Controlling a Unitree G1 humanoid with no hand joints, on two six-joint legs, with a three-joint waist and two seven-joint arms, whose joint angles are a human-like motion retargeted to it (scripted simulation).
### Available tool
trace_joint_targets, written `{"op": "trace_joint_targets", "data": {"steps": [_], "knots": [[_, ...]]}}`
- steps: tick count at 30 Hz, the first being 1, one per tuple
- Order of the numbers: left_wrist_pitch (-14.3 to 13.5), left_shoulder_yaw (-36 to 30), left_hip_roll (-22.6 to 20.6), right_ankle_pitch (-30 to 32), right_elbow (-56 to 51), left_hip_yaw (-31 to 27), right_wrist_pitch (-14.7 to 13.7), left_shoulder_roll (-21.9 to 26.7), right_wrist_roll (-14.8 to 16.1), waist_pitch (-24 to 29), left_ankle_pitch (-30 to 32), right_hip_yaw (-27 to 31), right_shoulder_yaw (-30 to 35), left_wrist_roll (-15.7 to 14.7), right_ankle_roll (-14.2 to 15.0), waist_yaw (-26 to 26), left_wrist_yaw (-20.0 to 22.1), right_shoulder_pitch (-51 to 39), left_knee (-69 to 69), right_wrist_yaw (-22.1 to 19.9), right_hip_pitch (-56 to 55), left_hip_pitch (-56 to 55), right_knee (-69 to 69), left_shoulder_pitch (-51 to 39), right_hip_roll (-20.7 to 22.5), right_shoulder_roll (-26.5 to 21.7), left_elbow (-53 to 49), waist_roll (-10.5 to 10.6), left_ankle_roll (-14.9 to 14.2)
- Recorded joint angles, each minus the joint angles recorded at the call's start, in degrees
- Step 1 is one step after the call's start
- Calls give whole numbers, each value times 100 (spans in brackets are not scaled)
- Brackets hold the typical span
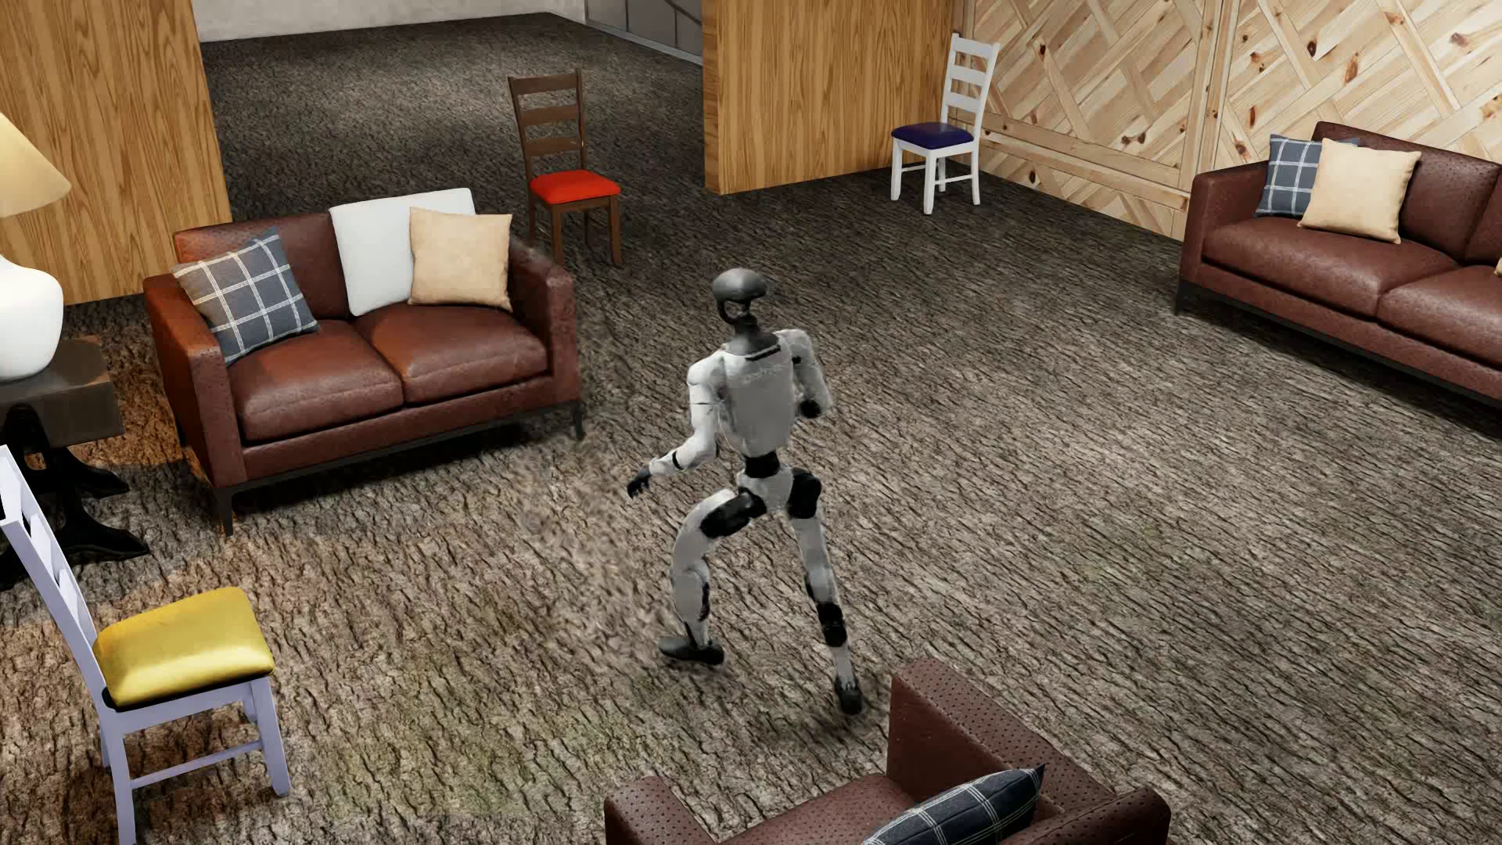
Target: Walk towards the dark red chair
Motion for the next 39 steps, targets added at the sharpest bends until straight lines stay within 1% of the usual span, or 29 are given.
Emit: {"op": "trace_joint_targets", "data": {"steps": [1,2,3,4,5,6,7,8,10,11,13,15,16,17,18,20,22,23,24,25,27,28,29,30,31,32,33,36,39], "knots": [[-4,372,-217,147,122,302,48,-198,-297,-23,219,-34,-6,-129,4,72,21,-38,-274,-69,184,308,323,273,-137,-60,-161,15,1086],[-30,700,-393,670,210,191,64,-451,-633,-14,2,228,-88,-292,80,133,67,20,-150,-119,104,540,1237,549,-533,-92,-284,-3,1192],[-34,924,-600,1359,308,47,167,-686,-968,32,-304,757,-192,-346,-445,147,87,85,93,-192,-254,734,2474,687,-963,-47,-306,-54,1197],[-26,1046,-804,1844,423,-92,276,-822,-1260,92,-580,1028,-365,-229,-1114,132,75,226,339,-262,-719,875,3630,709,-1372,125,-244,-135,1197],[-68,1109,-1024,1892,532,-280,330,-898,-1459,143,-763,1313,-567,91,-917,69,15,436,471,-318,-1197,996,4459,612,-1529,392,-112,-220,1199],[-146,1059,-1260,1656,630,-553,332,-926,-1509,179,-833,1760,-771,457,-725,-26,-75,615,421,-340,-1783,1160,4971,450,-1288,647,1,-273,1190],[-310,956,-1492,1546,657,-905,297,-947,-1410,192,-825,2052,-971,686,-385,-104,-151,834,230,-333,-2272,1367,5149,292,-1057,808,86,-291,1135],[-416,754,-1707,1266,698,-1296,298,-1007,-1229,188,-805,2070,-1164,696,-102,-162,-227,1007,15,-271,-2604,1587,5008,76,-1060,901,167,-300,1049],[-569,302,-2006,777,818,-2075,357,-1170,-968,172,-886,1888,-1488,296,-224,-282,-362,1279,-270,-97,-3041,2004,4061,-274,-1279,890,301,-328,852],[-610,51,-2115,622,782,-2454,483,-1272,-1011,163,-1002,1923,-1602,89,-289,-339,-378,1368,-307,-39,-3207,2161,3354,-479,-1326,840,483,-348,749],[-582,-322,-2300,949,846,-3241,657,-1395,-1112,149,-1227,2858,-1872,-173,-208,-434,-384,1467,-312,-77,-3474,2411,1827,-788,-1075,770,718,-397,525],[-386,-525,-2368,1777,1127,-3958,796,-1440,-1050,120,-1402,4335,-2124,-285,-59,-460,-224,1446,-329,-163,-3299,2634,246,-883,-659,811,939,-462,299],[-244,-579,-2332,2052,1313,-4266,844,-1426,-997,107,-1476,4679,-2206,-343,-3,-419,-146,1420,-291,-202,-3137,2710,-258,-867,-489,843,1105,-491,194],[-85,-585,-2240,1948,1498,-4520,879,-1379,-943,101,-1565,4497,-2237,-418,1,-348,-87,1377,-216,-220,-3053,2753,-219,-822,-444,863,1302,-516,80],[93,-568,-2162,1330,1591,-4706,913,-1379,-907,99,-1688,4074,-2220,-509,13,-288,12,1391,-37,-207,-2980,2737,42,-765,-534,842,1583,-547,-45],[413,-254,-1899,725,2022,-5027,1064,-1210,-754,104,-1620,3400,-2053,-808,-193,-229,114,1089,282,-197,-2722,2650,198,-546,-465,768,1994,-577,-236],[809,227,-1669,491,2596,-5262,1411,-1166,-461,128,-1145,2745,-1844,-1291,-394,-202,398,720,1038,-159,-2363,2221,58,-465,-260,706,2605,-499,-488],[1031,405,-1579,401,2949,-5271,1542,-1183,-368,142,-691,2421,-1746,-1557,-490,-203,578,502,1567,-88,-2196,1881,13,-463,-149,612,2935,-438,-745],[1183,461,-1476,308,3259,-5131,1640,-1161,-355,160,-247,2100,-1610,-1765,-581,-217,660,301,2167,-12,-2034,1463,-47,-484,-55,481,3241,-376,-1001],[1232,359,-1169,232,3523,-4666,1723,-1099,-377,184,14,1779,-1489,-1882,-666,-233,620,130,2788,53,-1868,976,-113,-499,35,354,3493,-310,-1204],[1087,-37,-307,59,3989,-3369,1921,-940,-358,205,-307,1295,-1454,-1961,-812,-181,354,-128,3347,112,-1659,348,-124,-438,213,242,3797,-175,-446],[996,-180,-31,-20,4207,-2672,2055,-918,-313,190,-535,1141,-1542,-2000,-881,-125,210,-237,3206,82,-1593,306,-121,-361,281,245,3868,-123,-120],[913,-276,7,-89,4373,-2048,2175,-900,-287,166,-677,1001,-1694,-2038,-930,-70,58,-290,2813,27,-1521,366,-133,-254,325,277,3887,-90,29],[869,-361,-159,-159,4490,-1550,2279,-892,-276,138,-876,850,-1836,-2035,-954,-28,-93,-315,2212,-42,-1439,502,-142,-168,349,331,3873,-73,-36],[844,-427,-436,-214,4552,-1194,2323,-882,-289,108,-763,695,-1923,-1999,-953,-1,-227,-306,1480,-89,-1330,668,-174,-105,363,382,3833,-69,-273],[833,-456,-563,-247,4574,-554,2304,-902,-336,71,-534,541,-1936,-1956,-938,1,-321,-279,772,-89,-1188,993,-288,-58,376,396,3778,-65,553],[839,-439,-607,-310,4579,16,2245,-934,-403,33,-785,422,-1894,-1918,-913,-2,-354,-251,238,-36,-1061,1371,-363,-19,386,383,3717,-69,747],[862,-373,-979,-455,4445,-229,2175,-1071,-418,7,-915,385,-2080,-1793,-796,38,-173,-101,-440,58,-1009,1858,186,-92,176,451,3624,-156,683],[794,-422,-1034,252,4230,-327,2140,-1073,-306,58,-993,804,-2441,-1598,-479,-71,-68,59,-448,4,-1792,2043,2199,-313,-348,742,3402,-232,573]]}}
